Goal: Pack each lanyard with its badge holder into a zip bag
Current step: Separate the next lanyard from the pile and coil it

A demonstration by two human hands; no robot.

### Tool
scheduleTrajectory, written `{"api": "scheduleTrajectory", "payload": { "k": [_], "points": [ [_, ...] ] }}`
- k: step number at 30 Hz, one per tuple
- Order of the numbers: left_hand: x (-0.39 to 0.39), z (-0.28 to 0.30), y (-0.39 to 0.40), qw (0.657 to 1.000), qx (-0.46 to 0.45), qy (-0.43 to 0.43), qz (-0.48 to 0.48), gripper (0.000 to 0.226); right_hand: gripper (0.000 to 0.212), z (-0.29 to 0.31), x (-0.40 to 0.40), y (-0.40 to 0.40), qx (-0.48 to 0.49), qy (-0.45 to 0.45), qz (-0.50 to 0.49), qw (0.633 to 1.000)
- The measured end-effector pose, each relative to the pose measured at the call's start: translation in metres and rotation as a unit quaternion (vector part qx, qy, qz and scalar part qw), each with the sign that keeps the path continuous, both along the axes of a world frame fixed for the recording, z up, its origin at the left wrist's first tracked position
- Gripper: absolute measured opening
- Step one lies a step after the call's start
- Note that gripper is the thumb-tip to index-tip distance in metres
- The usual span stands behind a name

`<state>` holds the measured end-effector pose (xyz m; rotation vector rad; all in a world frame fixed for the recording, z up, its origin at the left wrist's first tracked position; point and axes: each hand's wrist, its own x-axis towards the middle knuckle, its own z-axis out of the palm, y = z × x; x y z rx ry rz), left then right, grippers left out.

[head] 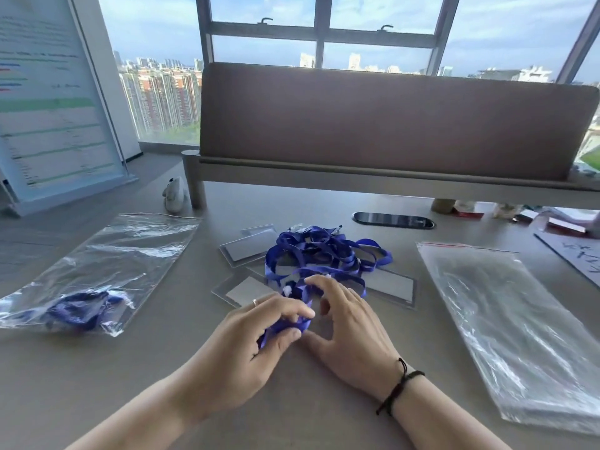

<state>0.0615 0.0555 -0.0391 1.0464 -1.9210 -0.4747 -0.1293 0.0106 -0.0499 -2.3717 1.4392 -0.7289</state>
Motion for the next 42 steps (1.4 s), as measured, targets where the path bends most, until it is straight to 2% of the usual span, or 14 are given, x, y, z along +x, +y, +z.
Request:
{"api": "scheduleTrajectory", "payload": {
  "k": [3,5,9,13,15,17,19,21,25,30,33,38,40,42],
  "points": [
    [-0.006,0.006,0.007,0.996,0.060,0.061,-0.036,0.019,0.035,-0.006,0.003,0.000,-0.021,-0.010,0.039,0.999],
    [-0.005,0.009,0.006,0.992,0.074,0.098,-0.037,0.017,0.028,-0.009,0.004,-0.002,-0.036,-0.036,0.043,0.998],
    [0.006,0.006,-0.002,0.992,0.089,0.089,0.010,0.038,0.022,-0.002,0.001,0.002,0.052,-0.199,0.007,0.979],
    [0.014,0.001,-0.013,0.991,0.107,0.031,0.069,0.057,0.028,0.011,0.003,0.012,0.143,-0.342,0.022,0.929],
    [0.014,0.003,-0.011,0.992,0.123,-0.002,0.035,0.064,0.025,0.015,0.006,0.020,0.206,-0.422,0.069,0.880],
    [0.010,0.005,-0.007,0.993,0.115,-0.034,-0.013,0.051,0.027,0.020,0.011,0.027,0.272,-0.485,0.120,0.822],
    [0.005,0.007,-0.004,0.991,0.120,-0.026,-0.044,0.024,0.029,0.022,0.014,0.031,0.310,-0.515,0.144,0.786],
    [0.006,0.009,-0.005,0.988,0.149,-0.006,-0.044,0.016,0.030,0.023,0.013,0.031,0.314,-0.531,0.144,0.774],
    [0.013,0.017,-0.007,0.967,0.240,0.068,-0.046,0.019,0.026,0.023,0.010,0.028,0.310,-0.565,0.088,0.759],
    [0.025,0.022,-0.010,0.940,0.300,0.156,-0.049,0.052,0.019,0.019,0.011,0.023,0.315,-0.593,0.024,0.741],
    [0.023,0.027,-0.009,0.895,0.329,0.295,-0.061,0.045,0.032,0.018,0.012,0.023,0.308,-0.568,0.016,0.763],
    [0.016,0.034,-0.010,0.760,0.363,0.533,-0.081,0.045,0.022,0.012,0.029,0.026,0.240,-0.416,0.025,0.877],
    [0.016,0.036,-0.010,0.736,0.361,0.570,-0.053,0.039,0.021,0.011,0.042,0.028,0.216,-0.326,0.015,0.920],
    [0.018,0.039,-0.011,0.730,0.353,0.584,-0.033,0.034,0.017,0.012,0.052,0.031,0.206,-0.257,0.026,0.944]
  ]
}}
